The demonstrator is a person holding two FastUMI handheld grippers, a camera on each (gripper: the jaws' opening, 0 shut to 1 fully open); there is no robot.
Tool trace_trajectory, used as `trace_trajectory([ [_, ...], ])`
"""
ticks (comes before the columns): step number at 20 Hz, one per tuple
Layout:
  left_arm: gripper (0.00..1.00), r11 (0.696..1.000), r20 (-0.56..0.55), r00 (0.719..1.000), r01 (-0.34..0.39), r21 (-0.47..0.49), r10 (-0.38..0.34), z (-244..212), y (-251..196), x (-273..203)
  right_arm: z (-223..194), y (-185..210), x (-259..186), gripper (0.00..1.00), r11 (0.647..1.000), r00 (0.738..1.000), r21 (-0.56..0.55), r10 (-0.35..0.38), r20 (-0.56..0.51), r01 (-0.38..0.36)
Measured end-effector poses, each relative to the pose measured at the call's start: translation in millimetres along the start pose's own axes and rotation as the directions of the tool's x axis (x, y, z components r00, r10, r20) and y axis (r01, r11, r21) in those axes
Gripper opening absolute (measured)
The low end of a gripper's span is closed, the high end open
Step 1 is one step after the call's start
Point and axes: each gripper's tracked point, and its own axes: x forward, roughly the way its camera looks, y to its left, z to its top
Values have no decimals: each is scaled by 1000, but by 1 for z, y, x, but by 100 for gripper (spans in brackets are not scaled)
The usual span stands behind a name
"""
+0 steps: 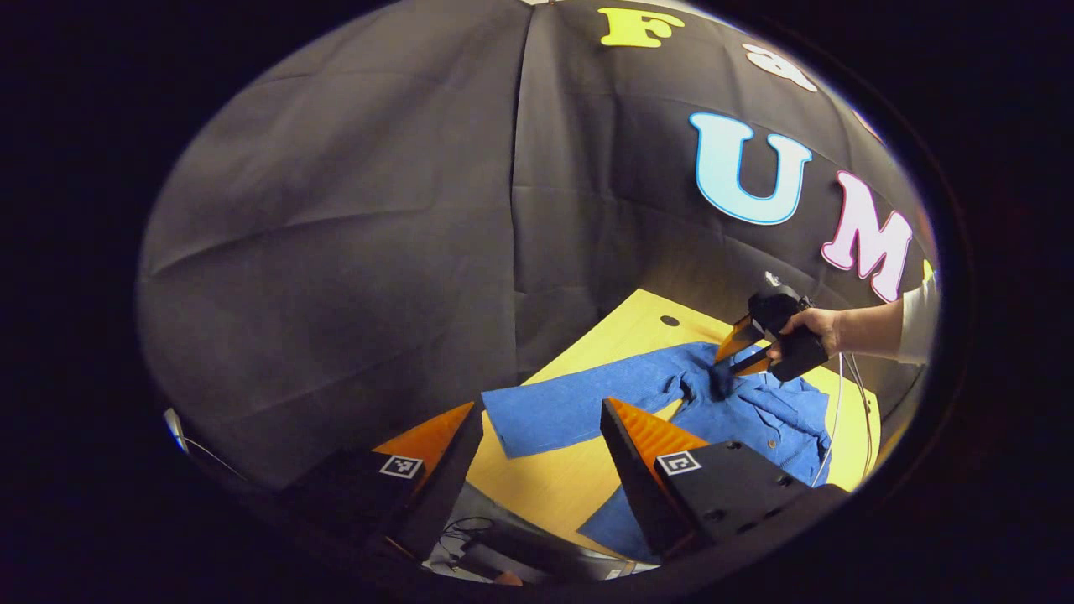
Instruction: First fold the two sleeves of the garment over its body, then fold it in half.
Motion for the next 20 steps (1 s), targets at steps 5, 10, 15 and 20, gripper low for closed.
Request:
trace_trajectory([
  [5,83,1000,-22,1000,11,-20,-12,-6,3,25,0,2,-8,87,999,1000,-26,21,11,-20],
  [10,83,1000,-141,990,17,1,-17,-14,14,73,12,-2,-56,88,993,998,-117,41,44,-36],
  [15,83,999,-317,947,-44,19,48,-36,26,130,11,-20,-134,91,946,995,-322,68,68,-43],
  [20,83,998,-469,882,-68,-19,51,-66,29,167,-21,-51,-216,96,865,996,-502,69,58,-31],
])
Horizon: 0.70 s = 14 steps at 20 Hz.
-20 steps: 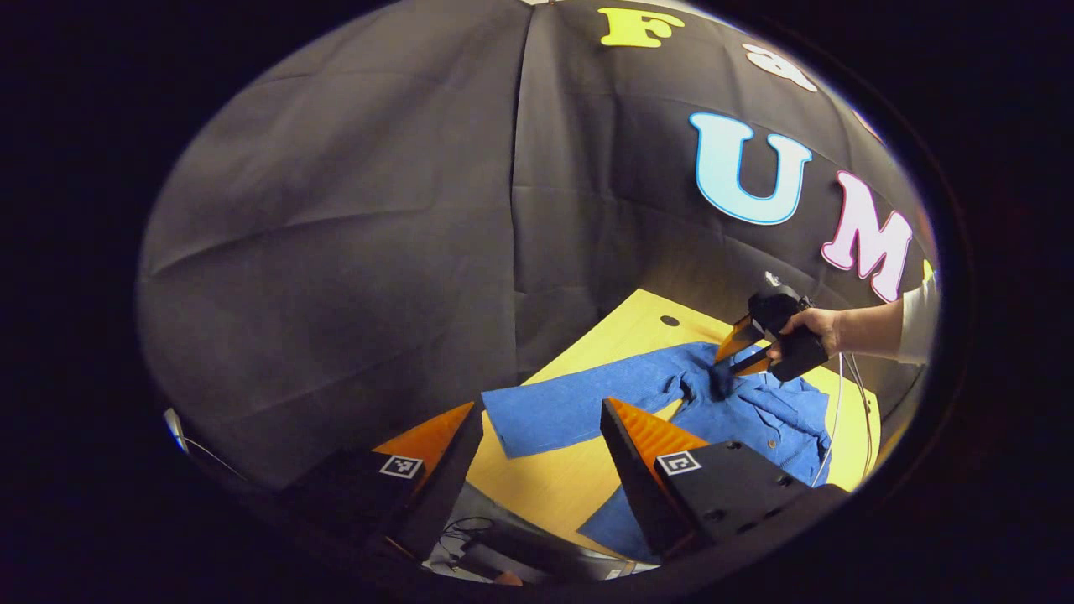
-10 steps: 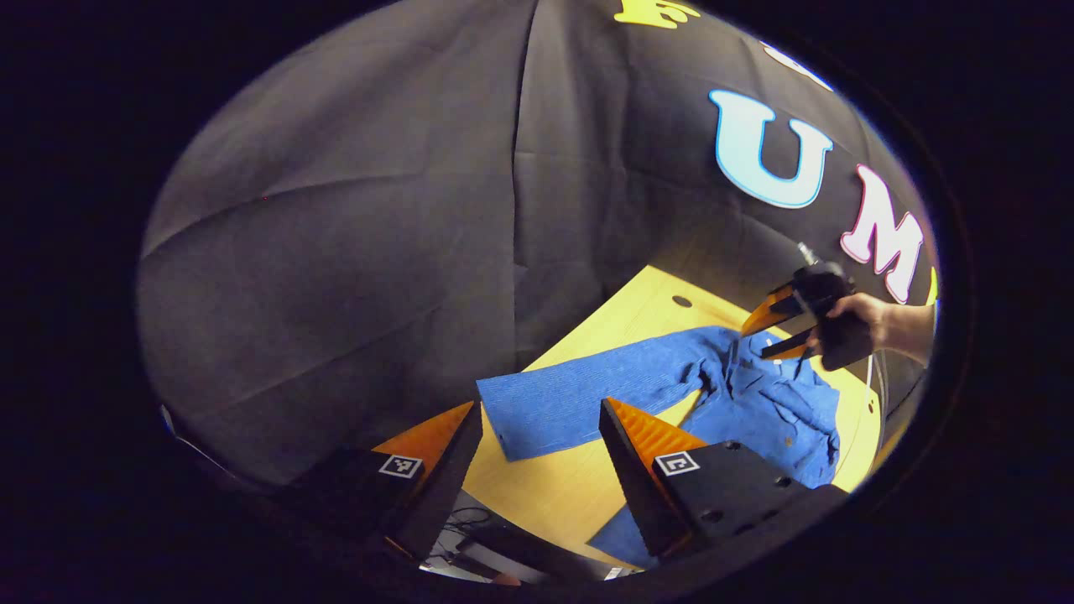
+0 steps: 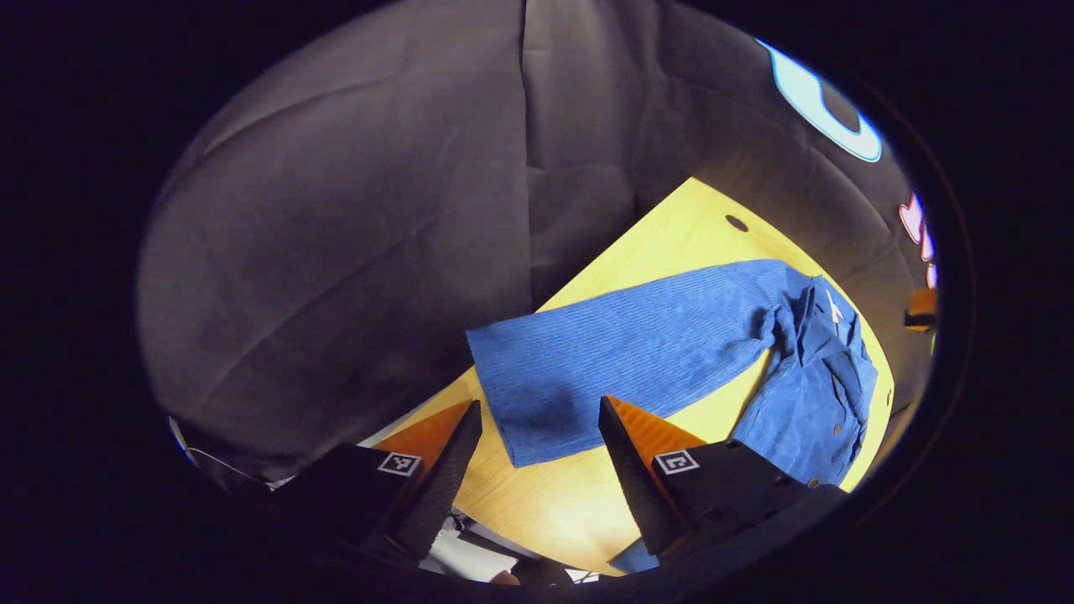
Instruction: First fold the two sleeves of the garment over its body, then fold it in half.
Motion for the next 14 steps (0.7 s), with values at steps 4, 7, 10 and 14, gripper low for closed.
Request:
trace_trajectory([
  [4,83,999,-85,996,-24,-36,21,-2,4,19,-23,1,-52,96,998,1000,-58,8,9,-7],
  [7,83,998,-94,994,-46,33,49,2,3,24,-39,-2,-80,96,993,1000,-115,-15,20,17],
  [10,84,995,-160,985,-51,81,64,3,1,26,-50,-3,-101,96,991,999,-133,-27,27,31],
  [14,72,997,-222,973,-51,53,62,9,-1,23,-65,-8,-121,97,990,998,-134,-46,42,52],
])
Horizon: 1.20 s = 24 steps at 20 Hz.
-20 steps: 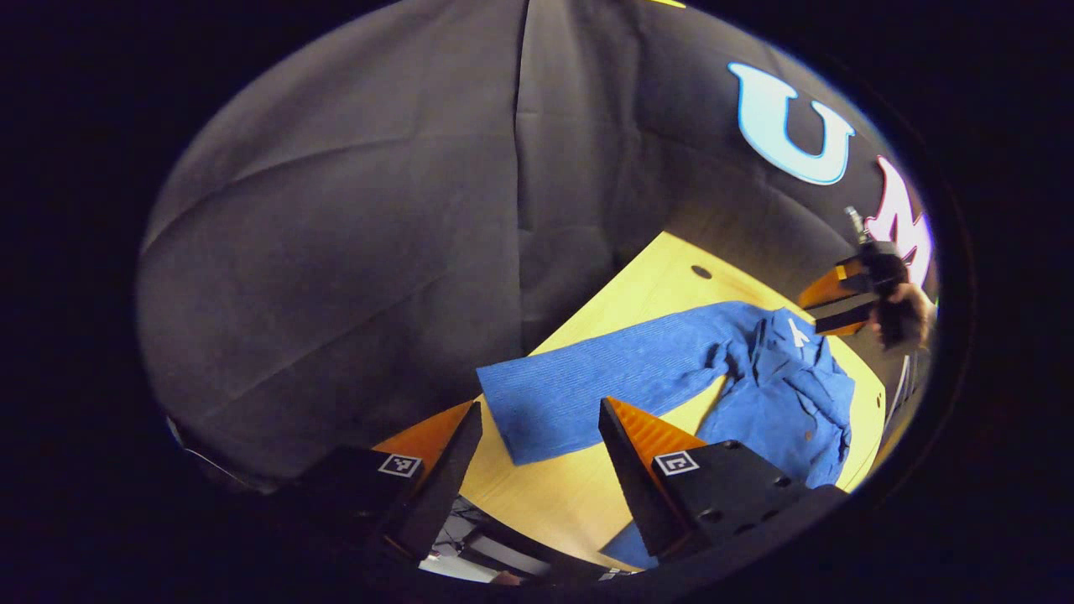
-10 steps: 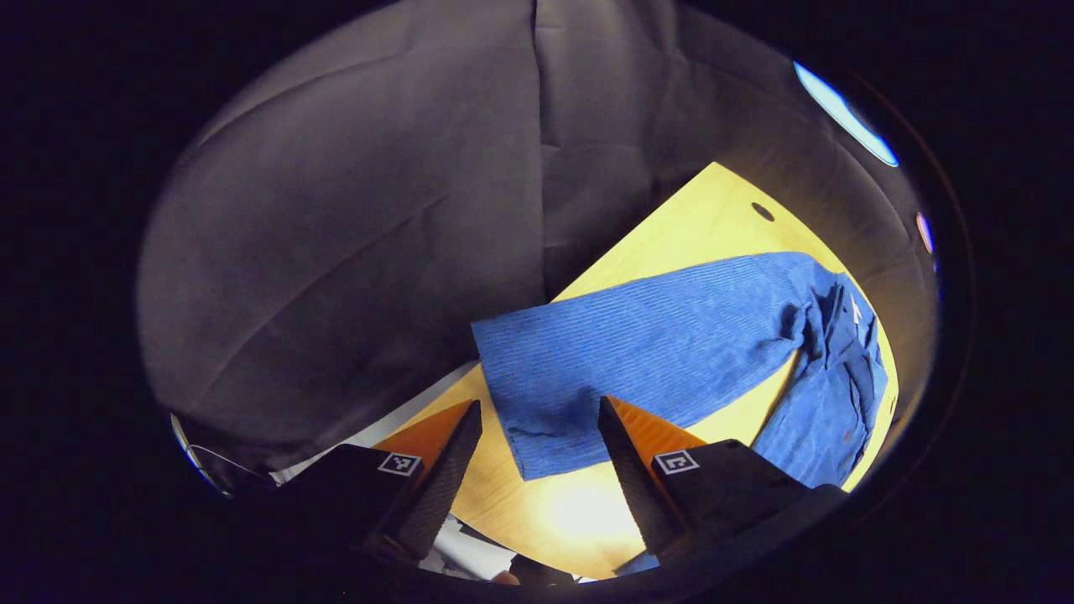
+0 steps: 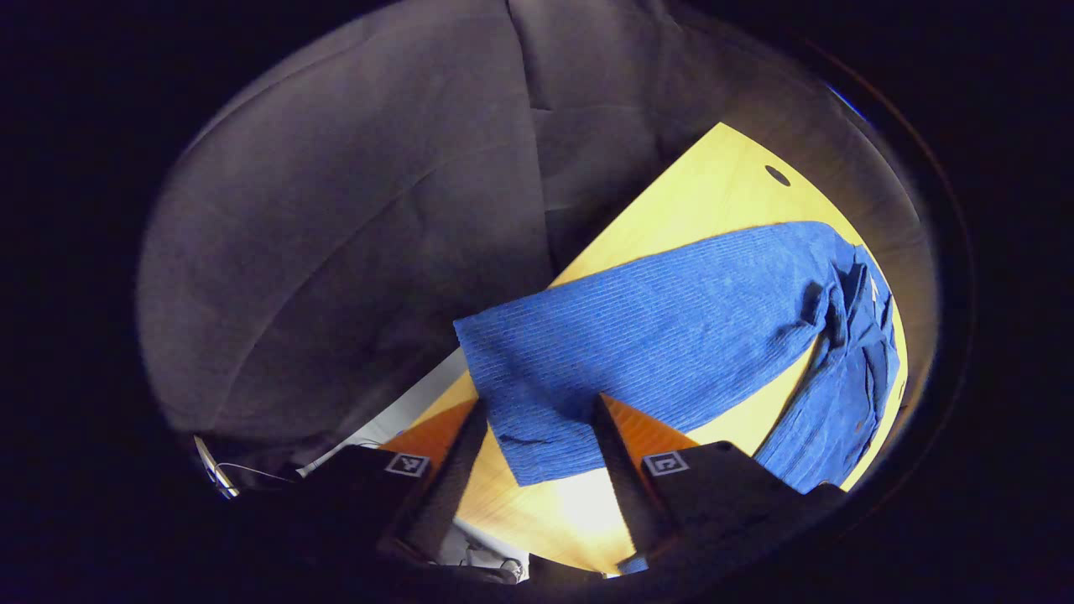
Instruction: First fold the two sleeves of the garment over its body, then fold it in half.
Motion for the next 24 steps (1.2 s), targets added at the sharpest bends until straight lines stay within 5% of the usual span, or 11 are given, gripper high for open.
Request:
trace_trajectory([
  [1,63,1000,10,1000,9,23,-10,4,-5,2,-6,-3,-5,97,1000,1000,1,-9,1,9],
  [4,4,999,11,1000,-2,48,1,10,-1,5,-24,-24,-25,97,999,1000,16,-31,1,31],
  [5,0,998,8,1000,-8,68,7,9,2,2,-32,-24,-30,97,999,999,28,-36,1,36],
  [12,0,991,24,997,68,117,-71,23,-8,-19,-73,-44,-48,97,991,998,114,-67,10,66],
  [17,0,968,119,983,110,224,-139,55,-35,-83,-84,-50,-57,97,987,997,144,-76,28,72],
  [21,0,914,188,950,167,370,-249,80,-97,-159,-88,-52,-71,100,988,995,131,-86,44,79],
  [24,0,834,246,905,180,521,-348,99,-172,-218,-94,-57,-86,100,986,994,145,-95,61,85],
])
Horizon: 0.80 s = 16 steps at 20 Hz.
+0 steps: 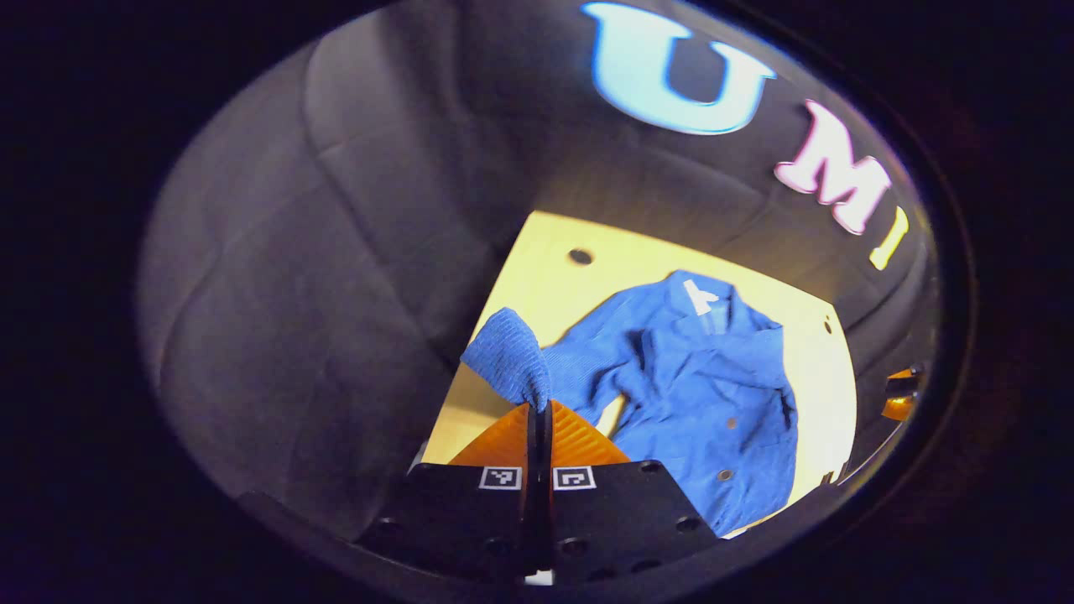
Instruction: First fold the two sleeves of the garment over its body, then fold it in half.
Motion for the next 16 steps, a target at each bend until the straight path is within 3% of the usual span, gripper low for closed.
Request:
trace_trajectory([
  [3,0,986,37,997,55,155,-61,40,-69,-7,-11,-11,-14,97,1000,1000,22,-17,14,16],
  [6,0,954,46,993,91,285,-108,68,-134,7,-27,-30,-32,97,997,998,53,-54,22,53],
  [13,0,908,-82,965,262,328,-249,71,-276,81,-72,-66,-48,97,978,993,182,-113,29,106],
  [16,0,889,-165,957,285,358,-240,54,-310,128,-94,-75,-47,97,964,992,237,-125,16,118],
])
